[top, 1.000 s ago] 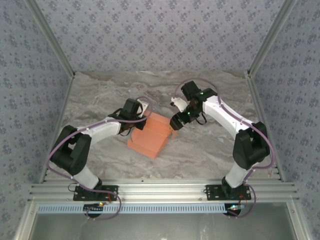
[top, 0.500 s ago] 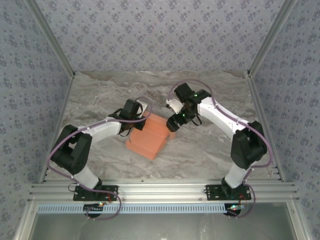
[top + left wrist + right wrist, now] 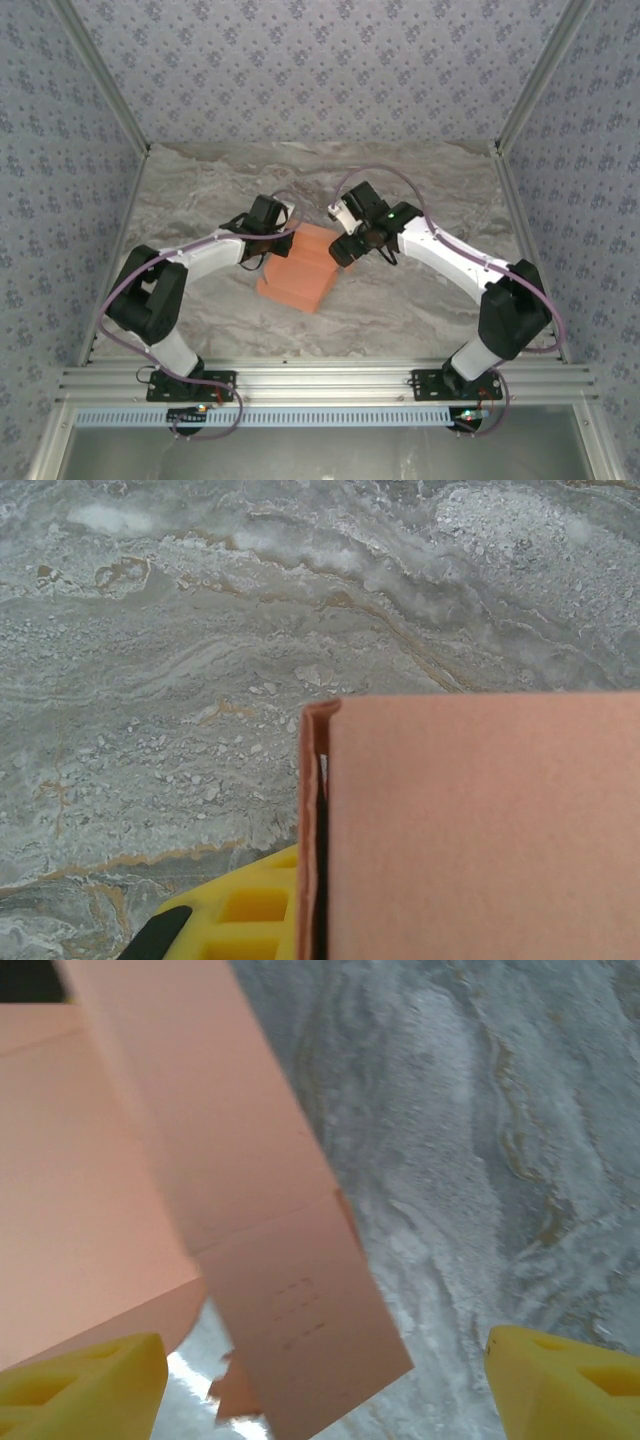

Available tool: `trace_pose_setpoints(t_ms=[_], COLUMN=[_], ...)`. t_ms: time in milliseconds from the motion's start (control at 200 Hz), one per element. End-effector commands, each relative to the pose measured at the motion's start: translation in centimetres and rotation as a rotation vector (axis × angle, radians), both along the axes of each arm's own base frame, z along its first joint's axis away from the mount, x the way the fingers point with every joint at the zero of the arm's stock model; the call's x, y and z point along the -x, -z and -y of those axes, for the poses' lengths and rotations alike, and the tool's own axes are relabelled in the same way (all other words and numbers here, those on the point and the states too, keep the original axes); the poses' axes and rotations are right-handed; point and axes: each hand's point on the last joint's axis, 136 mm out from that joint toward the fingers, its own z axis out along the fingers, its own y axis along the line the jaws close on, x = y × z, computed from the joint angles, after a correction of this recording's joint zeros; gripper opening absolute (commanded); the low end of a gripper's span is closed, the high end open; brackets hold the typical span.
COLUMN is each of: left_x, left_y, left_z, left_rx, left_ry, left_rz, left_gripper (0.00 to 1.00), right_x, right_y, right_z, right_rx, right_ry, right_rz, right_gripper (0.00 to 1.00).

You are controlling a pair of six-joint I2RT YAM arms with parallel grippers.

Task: Fold the paper box

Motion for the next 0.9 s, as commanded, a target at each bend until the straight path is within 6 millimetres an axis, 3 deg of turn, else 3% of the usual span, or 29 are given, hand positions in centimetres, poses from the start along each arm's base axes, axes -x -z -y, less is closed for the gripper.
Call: trace_pose_setpoints(t_ms=[0,70,85,130,275,570,720,814,894], left_x=[-0.4,-0.4,-0.4,-0.4,-0.5,0.0,0.4,0.5,0.5], left_y=[-0.9,-0.8,-0.8,-0.8,-0.9,-0.9,-0.8,-0.8,-0.8], left_z=[0.7,0.7,0.7,0.7,1.1,1.7,2.0,2.2,2.3], left_rx=[0.05,0.054,0.055,0.058,0.072,0.088,0.089,0.092,0.093], left_ry=[-0.008,-0.011,-0.009,-0.007,0.0,0.023,0.041,0.049,0.052], left_rz=[-0.019,-0.023,-0.022,-0.024,-0.029,-0.053,-0.062,-0.065,-0.066], left_gripper=[0.0,0.0,0.0,0.0,0.0,0.0,0.0,0.0,0.0], right_x=[-1.5,-2.0,-1.5,-1.5,-0.1,2.1,2.0,2.4,2.5], right_y=[0.7,-0.6,0.3,-0.1,-1.1,-3.3,-4.8,-4.8,-5.1], right_z=[3.1,3.9,4.4,4.7,3.4,1.1,1.2,1.0,0.8], right_rx=[0.082,0.038,0.046,0.028,0.015,0.041,0.057,0.09,0.105], right_ry=[0.145,0.175,0.177,0.178,-0.013,-0.48,-0.53,-0.592,-0.608], right_rz=[0.056,0.078,0.059,0.06,0.068,0.396,0.54,0.585,0.642], right_gripper=[0.84,0.83,0.82,0.78,0.6,0.57,0.56,0.5,0.51])
